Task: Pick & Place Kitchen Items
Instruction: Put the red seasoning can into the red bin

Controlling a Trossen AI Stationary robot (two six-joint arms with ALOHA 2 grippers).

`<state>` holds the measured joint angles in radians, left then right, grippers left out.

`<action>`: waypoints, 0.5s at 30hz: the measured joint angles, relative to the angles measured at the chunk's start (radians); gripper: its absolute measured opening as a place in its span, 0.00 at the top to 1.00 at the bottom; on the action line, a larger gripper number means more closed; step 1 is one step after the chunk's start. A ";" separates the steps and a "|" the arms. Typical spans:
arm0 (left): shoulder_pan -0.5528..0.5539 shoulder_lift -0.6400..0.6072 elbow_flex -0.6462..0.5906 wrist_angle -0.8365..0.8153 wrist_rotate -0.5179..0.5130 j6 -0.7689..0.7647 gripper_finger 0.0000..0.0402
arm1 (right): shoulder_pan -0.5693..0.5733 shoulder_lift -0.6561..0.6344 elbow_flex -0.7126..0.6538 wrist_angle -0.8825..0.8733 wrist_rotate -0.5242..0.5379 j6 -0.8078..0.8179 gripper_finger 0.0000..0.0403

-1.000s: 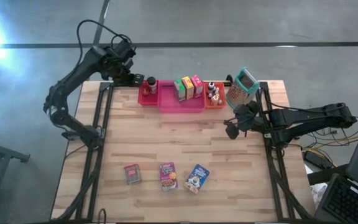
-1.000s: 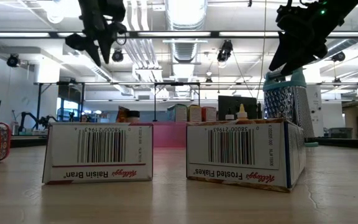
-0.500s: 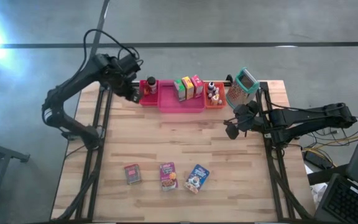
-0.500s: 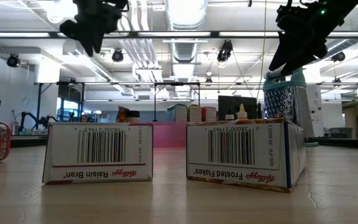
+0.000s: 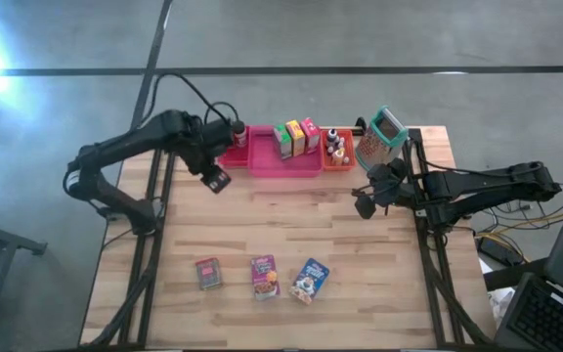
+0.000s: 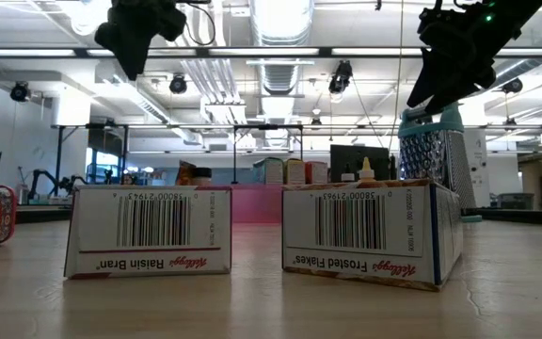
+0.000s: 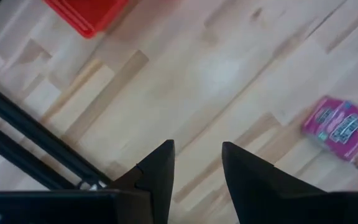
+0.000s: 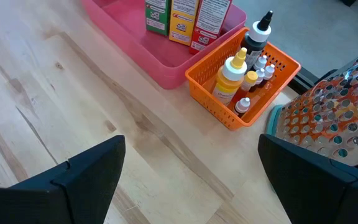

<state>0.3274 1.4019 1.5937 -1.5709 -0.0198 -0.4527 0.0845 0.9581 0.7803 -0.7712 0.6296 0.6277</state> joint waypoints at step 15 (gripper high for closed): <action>-0.257 -0.031 -0.354 0.007 0.085 0.086 0.62 | 0.000 0.000 0.000 0.002 0.000 0.000 0.10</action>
<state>0.0703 1.3707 1.2402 -1.5635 0.0655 -0.3670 0.0845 0.9581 0.7803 -0.7691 0.6294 0.6275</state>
